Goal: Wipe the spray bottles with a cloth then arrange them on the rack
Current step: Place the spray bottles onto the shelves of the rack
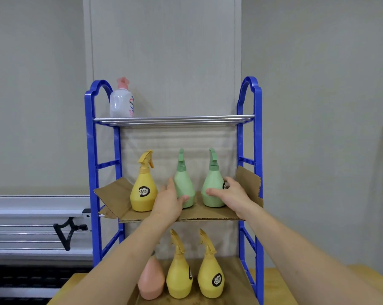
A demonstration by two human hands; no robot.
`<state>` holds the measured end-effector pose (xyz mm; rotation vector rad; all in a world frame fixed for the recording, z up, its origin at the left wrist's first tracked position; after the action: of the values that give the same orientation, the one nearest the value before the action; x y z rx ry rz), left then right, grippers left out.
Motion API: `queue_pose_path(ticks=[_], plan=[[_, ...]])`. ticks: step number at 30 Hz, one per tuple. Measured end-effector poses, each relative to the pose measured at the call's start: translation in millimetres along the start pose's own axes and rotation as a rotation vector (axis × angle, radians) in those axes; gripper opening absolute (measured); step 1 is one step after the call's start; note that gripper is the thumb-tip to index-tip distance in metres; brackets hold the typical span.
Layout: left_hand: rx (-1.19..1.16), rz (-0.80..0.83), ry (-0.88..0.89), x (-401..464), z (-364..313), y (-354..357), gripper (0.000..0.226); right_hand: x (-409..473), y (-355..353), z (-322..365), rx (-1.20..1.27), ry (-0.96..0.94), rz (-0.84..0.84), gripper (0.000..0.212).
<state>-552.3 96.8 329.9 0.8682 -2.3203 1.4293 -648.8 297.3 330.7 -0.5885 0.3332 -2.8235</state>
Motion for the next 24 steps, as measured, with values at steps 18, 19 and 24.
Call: queue_pose_path(ticks=[18,19,24], plan=[[-0.039,0.017,-0.236,3,78,-57,0.076,-1,2,-2,0.019,-0.002,0.023,0.077],[-0.02,-0.001,-0.232,3,78,-58,0.074,0,2,-2,0.021,0.001,0.026,0.076],[-0.017,-0.051,-0.223,5,74,-54,0.073,4,3,-5,0.031,0.005,0.037,0.079]])
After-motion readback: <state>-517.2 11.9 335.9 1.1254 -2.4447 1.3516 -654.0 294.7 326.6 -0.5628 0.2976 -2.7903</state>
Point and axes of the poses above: each hand's wrist, its own x-axis towards the middle knuckle, its own y-axis out of the palm, z = x × y, the point moved 6 cm from there along x, towards the middle knuckle, and after that the axes turned 5 degrees about x, right-handed, at the moved point
